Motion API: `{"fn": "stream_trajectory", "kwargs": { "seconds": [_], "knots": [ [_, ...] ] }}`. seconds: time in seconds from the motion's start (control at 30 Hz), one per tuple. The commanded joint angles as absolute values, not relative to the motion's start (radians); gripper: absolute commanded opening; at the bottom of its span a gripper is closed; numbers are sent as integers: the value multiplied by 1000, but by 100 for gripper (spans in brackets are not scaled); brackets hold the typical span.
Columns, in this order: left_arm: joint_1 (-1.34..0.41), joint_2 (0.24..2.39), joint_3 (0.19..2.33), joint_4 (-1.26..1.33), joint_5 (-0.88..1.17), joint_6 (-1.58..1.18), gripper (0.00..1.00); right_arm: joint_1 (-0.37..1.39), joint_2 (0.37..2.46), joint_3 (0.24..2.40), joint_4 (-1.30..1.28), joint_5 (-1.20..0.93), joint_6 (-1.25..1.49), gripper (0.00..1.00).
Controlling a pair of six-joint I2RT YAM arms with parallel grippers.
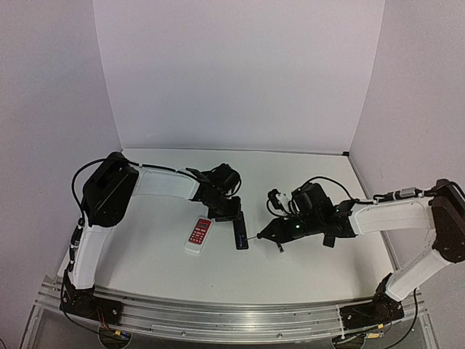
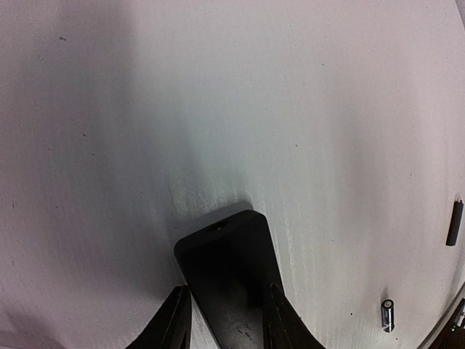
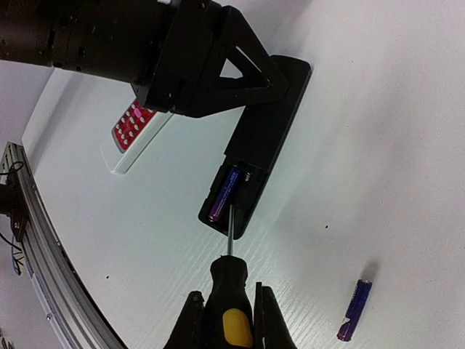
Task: Unload the batteries from the remote control
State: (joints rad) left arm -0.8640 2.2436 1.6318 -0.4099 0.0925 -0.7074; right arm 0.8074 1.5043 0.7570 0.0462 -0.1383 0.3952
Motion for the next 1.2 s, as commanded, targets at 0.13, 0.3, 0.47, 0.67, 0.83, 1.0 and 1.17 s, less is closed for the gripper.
{"fn": "stream_trajectory", "kwargs": {
  "seconds": [0.13,0.3,0.47,0.67,0.83,1.0,1.17],
  "knots": [
    [-880,2317,1554,-548,96,-707,31,803,1546,755,108,-143,357,0],
    [-883,2332,1542,-547,104,-718,27,803,1568,719,156,-149,345,0],
    [-889,2338,1506,-546,115,-735,24,802,1594,675,221,-167,350,0],
    [-901,2341,1443,-562,123,-761,19,800,1633,628,294,-175,384,0],
    [-916,2351,1398,-574,129,-780,17,797,1655,583,367,-149,416,0],
    [-922,2363,1378,-585,134,-793,13,797,1679,546,442,-133,444,0],
    [-926,2362,1356,-567,158,-807,12,797,1727,521,568,-148,489,0]
  ]
}}
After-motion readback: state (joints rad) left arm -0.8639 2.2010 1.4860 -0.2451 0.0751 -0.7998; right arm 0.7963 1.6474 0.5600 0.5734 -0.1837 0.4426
